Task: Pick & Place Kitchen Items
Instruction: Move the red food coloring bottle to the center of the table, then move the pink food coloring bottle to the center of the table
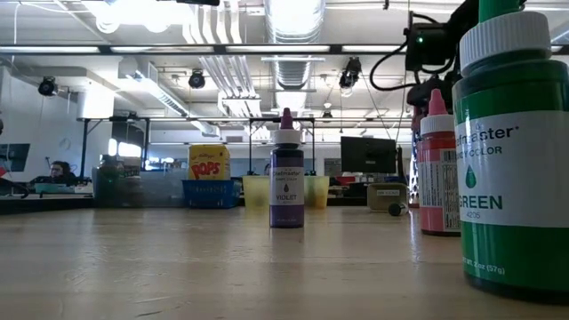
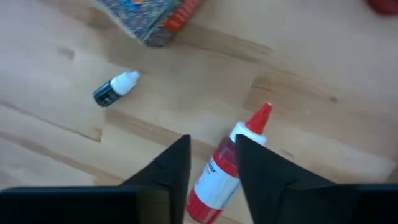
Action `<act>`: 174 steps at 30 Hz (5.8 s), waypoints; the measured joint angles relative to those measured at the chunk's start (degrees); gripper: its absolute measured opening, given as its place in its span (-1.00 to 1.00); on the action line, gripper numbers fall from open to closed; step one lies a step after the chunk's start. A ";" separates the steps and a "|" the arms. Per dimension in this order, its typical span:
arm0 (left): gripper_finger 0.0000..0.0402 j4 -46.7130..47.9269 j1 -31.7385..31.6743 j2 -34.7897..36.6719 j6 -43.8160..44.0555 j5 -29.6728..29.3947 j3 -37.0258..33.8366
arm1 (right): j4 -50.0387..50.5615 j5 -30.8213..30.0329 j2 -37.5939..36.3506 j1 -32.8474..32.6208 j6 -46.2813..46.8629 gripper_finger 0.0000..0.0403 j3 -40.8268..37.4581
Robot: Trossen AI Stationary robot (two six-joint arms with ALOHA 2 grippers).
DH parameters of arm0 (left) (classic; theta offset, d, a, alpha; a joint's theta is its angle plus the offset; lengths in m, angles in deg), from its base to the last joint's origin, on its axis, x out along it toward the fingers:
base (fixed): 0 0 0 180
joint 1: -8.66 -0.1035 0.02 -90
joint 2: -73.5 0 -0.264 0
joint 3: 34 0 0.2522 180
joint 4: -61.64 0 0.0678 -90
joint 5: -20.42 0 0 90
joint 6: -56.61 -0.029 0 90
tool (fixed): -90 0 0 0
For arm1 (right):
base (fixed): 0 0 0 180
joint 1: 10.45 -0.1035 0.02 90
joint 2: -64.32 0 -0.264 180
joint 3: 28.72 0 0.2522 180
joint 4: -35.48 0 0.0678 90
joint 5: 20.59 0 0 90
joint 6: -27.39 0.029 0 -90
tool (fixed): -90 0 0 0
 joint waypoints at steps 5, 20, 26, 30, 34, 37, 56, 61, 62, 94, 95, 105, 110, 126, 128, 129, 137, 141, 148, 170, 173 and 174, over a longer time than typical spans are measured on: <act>-0.89 0.00 0.00 0.00 0.01 0.00 0.00 | 0.66 -0.13 0.21 0.00 8.83 -0.18 -0.68; -0.89 0.00 0.00 0.00 0.01 0.00 0.00 | -8.17 -1.03 0.50 0.00 19.63 -0.10 -9.55; -0.89 0.00 0.00 0.00 0.01 0.00 0.00 | -11.22 -0.98 0.50 0.04 20.72 -0.17 -13.35; -0.89 0.01 0.00 0.00 0.01 0.00 0.00 | -12.77 -0.96 0.50 0.04 20.87 -0.14 -15.04; -0.89 0.01 0.00 0.00 0.00 0.00 0.01 | -13.09 -0.19 0.50 0.02 19.35 -0.08 -15.77; -0.89 -0.01 0.00 0.00 0.01 0.00 0.00 | -12.82 1.49 0.50 0.02 16.35 -0.07 -15.91; -0.89 0.01 0.00 0.00 0.01 -0.02 0.02 | -15.59 -1.16 0.52 -2.25 7.52 -0.42 -12.55; -0.89 0.01 0.00 0.00 0.01 -0.02 0.00 | -17.08 -5.38 0.50 -5.89 4.06 -0.38 -7.28; -0.89 0.00 0.00 0.00 0.01 0.00 0.01 | -17.80 -6.97 0.50 -6.88 2.86 -0.39 -6.14; -0.89 0.01 0.00 0.00 0.01 -0.01 0.02 | -123.72 -9.58 49.28 -14.94 -47.84 -0.43 1.23; -0.89 -0.01 0.00 0.00 0.01 -0.02 0.00 | -123.80 -9.12 49.78 -15.28 -48.20 -0.43 2.01; -0.89 0.01 0.00 0.00 0.01 0.00 0.02 | -123.14 -12.93 51.18 -15.51 -47.94 -0.43 1.41; -0.89 0.01 0.00 0.00 0.01 0.00 0.02 | -123.32 -12.67 51.11 -15.50 -47.89 -0.43 1.62; -0.89 0.01 0.00 0.00 0.01 0.00 0.02 | -123.05 -9.15 54.93 -15.37 -43.82 -0.35 4.25; -0.89 0.02 0.00 0.00 0.01 0.00 0.02 | -122.73 -8.96 54.90 -15.36 -43.59 -0.34 4.28; -0.89 0.01 0.00 0.00 0.01 0.00 0.02 | -122.27 -8.92 54.90 -15.34 -43.58 -0.34 4.28; -0.89 0.02 0.00 0.00 0.00 0.00 0.02 | -121.42 -8.76 54.90 -15.34 -43.49 -0.33 4.24; -0.89 0.02 0.00 0.01 0.01 -0.01 0.02 | -121.49 -8.75 54.90 -15.16 -42.32 -0.23 4.24; -0.89 0.01 0.00 0.00 0.01 0.00 0.02 | -121.41 -8.75 54.01 -15.13 -43.76 -0.13 4.17; -0.89 0.03 0.00 0.00 0.01 0.00 0.02 | -54.52 -13.43 9.77 -26.80 -40.37 -0.51 2.43; -0.89 0.03 0.00 0.00 0.01 0.00 0.02 | -45.66 -19.30 5.30 -32.46 -32.51 -0.45 2.39; -0.89 0.03 0.00 0.00 0.01 -0.02 0.02 | -43.11 -21.44 4.07 -34.62 -30.29 -0.41 2.31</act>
